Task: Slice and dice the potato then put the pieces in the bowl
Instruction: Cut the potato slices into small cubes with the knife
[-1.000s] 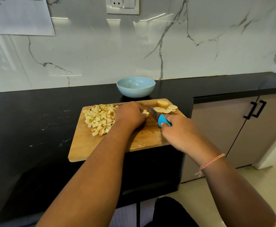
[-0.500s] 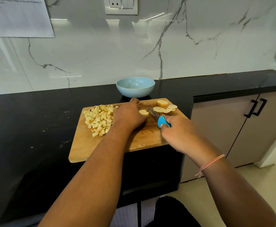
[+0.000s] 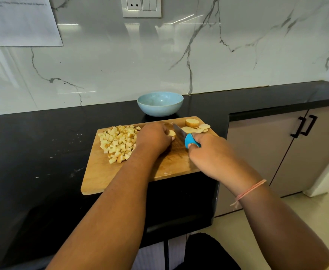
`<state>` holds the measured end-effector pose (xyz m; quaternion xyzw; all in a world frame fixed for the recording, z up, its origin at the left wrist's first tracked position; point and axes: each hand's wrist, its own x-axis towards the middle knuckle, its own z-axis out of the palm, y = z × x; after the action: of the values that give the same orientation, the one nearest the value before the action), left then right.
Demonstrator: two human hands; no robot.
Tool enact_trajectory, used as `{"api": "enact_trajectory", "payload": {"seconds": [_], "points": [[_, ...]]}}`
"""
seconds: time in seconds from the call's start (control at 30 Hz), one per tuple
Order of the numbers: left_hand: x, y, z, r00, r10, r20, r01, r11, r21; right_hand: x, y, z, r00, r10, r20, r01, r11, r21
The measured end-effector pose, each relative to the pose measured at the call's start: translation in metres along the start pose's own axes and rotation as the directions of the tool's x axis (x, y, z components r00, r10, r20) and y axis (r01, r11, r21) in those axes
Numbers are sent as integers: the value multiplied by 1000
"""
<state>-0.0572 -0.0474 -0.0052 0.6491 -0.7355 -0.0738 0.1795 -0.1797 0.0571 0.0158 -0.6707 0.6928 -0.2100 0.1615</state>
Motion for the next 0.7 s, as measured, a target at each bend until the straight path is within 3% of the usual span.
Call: {"api": "enact_trajectory", "payload": {"seconds": [0.4,0.7], "points": [[2,5,-5,998,-1,59,-2,998,61,21,-24,0,999,22,47,-18,997,-69],[1,2,-7,995,-23,93,27,999,-41,17,-6,-1,998,31,56,-29,999,-33]]}}
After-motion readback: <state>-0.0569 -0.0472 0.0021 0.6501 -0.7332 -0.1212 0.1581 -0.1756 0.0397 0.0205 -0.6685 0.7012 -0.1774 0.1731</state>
